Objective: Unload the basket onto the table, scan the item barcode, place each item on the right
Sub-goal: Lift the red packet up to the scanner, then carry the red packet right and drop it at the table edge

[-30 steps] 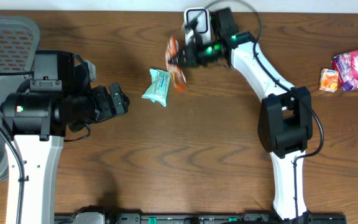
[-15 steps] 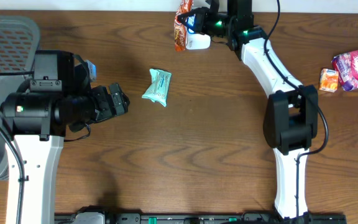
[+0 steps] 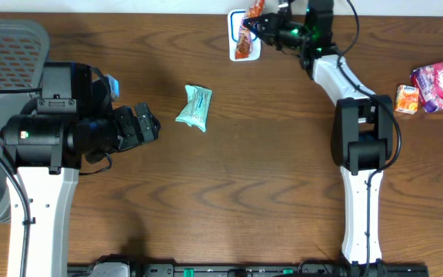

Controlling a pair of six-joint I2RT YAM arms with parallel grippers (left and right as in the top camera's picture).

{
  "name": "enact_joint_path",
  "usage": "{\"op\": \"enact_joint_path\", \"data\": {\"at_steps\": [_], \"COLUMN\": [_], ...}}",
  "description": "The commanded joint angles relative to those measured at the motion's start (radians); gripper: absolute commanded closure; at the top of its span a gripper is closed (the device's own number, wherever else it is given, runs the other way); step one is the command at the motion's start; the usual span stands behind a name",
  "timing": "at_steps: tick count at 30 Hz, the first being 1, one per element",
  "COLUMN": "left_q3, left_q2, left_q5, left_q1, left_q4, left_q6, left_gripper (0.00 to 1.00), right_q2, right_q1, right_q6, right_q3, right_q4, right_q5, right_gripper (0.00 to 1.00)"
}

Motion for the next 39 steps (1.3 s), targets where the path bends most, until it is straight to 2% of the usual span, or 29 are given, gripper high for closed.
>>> {"op": "enact_joint_path", "data": {"at_steps": [1, 5, 9, 13, 17, 20, 24, 26, 28, 31, 33, 39], "left_q3": [0.011, 0.011, 0.011, 0.011, 0.011, 0.011, 0.011, 0.011, 0.011, 0.011, 0.011, 0.011], "left_q2": [-0.001, -0.001, -0.001, -0.001, -0.001, -0.001, -0.001, -0.001, -0.001, -0.001, -0.001, -0.001], "left_q5": [-0.003, -0.003, -0.003, -0.003, -0.003, -0.003, -0.003, -0.003, -0.003, -0.003, -0.003, -0.003], "left_q1": [0.005, 0.005, 0.005, 0.005, 0.005, 0.005, 0.005, 0.005, 0.005, 0.005, 0.005, 0.005], "left_q4": [-0.004, -0.004, -0.004, -0.004, -0.004, -0.004, -0.004, -0.004, -0.004, -0.004, -0.004, -0.004], "left_q6": [0.002, 0.002, 0.002, 0.002, 0.002, 0.002, 0.002, 0.002, 0.002, 0.003, 0.003, 0.003], "left_gripper": [0.02, 0.02, 0.02, 0.02, 0.02, 0.02, 0.02, 0.02, 0.02, 0.02, 0.02, 0.02], "right_q2": [0.002, 0.0, -0.015, -0.061, -0.134, -0.203, -0.331, -0.409, -0.481, -0.543, -0.558, -0.533], "right_q1": [0.001, -0.015, -0.037, -0.066, -0.092, -0.094, -0.071, -0.049, -0.025, -0.008, -0.019, -0.144], "right_q6": [0.107, 0.114, 0.136, 0.124, 0.071, -0.043, -0.363, -0.535, -0.649, -0.765, -0.85, -0.993], "right_q3": [0.015, 0.015, 0.015, 0.015, 0.015, 0.015, 0.015, 0.015, 0.015, 0.015, 0.015, 0.011], "right_q4": [0.013, 0.029, 0.142, 0.146, 0.113, -0.033, -0.461, -0.696, -0.868, -0.998, -1.057, -1.207], "right_q5": [-0.098, -0.135, -0.191, -0.199, -0.169, -0.094, 0.174, 0.439, 0.779, 1.159, 1.308, 1.455], "right_gripper": [0.99, 0.99, 0.99, 0.98, 0.99, 0.98, 0.98, 0.99, 0.99, 0.99, 0.99, 0.99]}}
